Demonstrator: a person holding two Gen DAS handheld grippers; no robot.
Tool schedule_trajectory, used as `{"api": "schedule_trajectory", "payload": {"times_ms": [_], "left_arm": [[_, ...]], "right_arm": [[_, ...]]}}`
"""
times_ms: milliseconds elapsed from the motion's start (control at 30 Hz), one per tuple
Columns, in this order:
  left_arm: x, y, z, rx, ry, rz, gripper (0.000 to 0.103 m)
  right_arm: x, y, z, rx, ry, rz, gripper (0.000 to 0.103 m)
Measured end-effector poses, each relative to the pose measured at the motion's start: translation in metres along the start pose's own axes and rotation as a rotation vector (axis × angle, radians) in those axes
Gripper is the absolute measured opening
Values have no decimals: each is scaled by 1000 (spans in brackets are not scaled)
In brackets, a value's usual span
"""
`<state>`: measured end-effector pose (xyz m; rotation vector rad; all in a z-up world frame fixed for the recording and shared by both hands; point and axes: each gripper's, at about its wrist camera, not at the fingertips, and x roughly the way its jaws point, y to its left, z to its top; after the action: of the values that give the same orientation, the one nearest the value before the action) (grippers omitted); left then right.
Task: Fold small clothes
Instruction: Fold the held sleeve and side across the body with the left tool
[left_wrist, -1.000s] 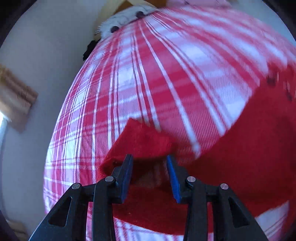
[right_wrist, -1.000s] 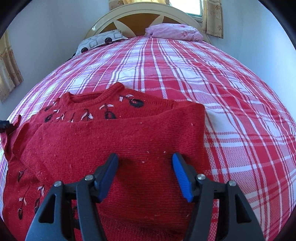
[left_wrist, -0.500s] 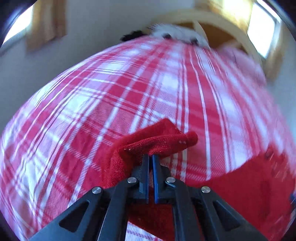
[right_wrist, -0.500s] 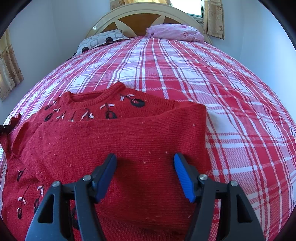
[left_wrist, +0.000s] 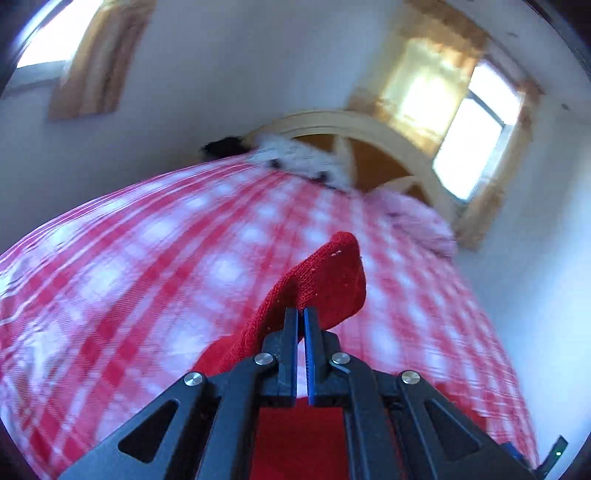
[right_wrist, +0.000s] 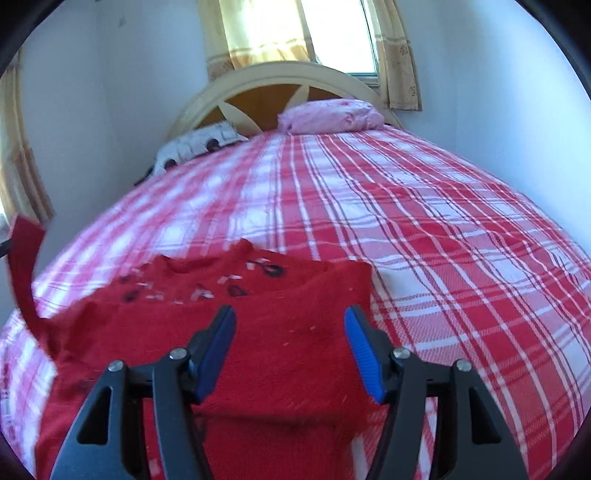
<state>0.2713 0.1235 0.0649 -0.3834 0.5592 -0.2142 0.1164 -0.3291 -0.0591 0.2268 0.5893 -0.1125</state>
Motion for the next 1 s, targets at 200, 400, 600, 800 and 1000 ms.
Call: {"api": "schedule_trajectory", "payload": {"times_ms": [200,400,600,800,1000], "left_arm": [[10,-136,-49,185,12,-204,3],[56,-200,-152,310,207,-266,3],[54,-183,-217,401,374,-215,4],[8,-123,-206,314,328,-146,4],[0,-72,-193,235,302,-28,4]], "right_arm": [[-28,3,-10,42,-7,60,64],[-32,-12,-30,77,43,43,66],[-32,-26,-42,99,100,63,66],[-24,-16,-12,176,109,218,74],[21,24,-6,206,244,330,65]]}}
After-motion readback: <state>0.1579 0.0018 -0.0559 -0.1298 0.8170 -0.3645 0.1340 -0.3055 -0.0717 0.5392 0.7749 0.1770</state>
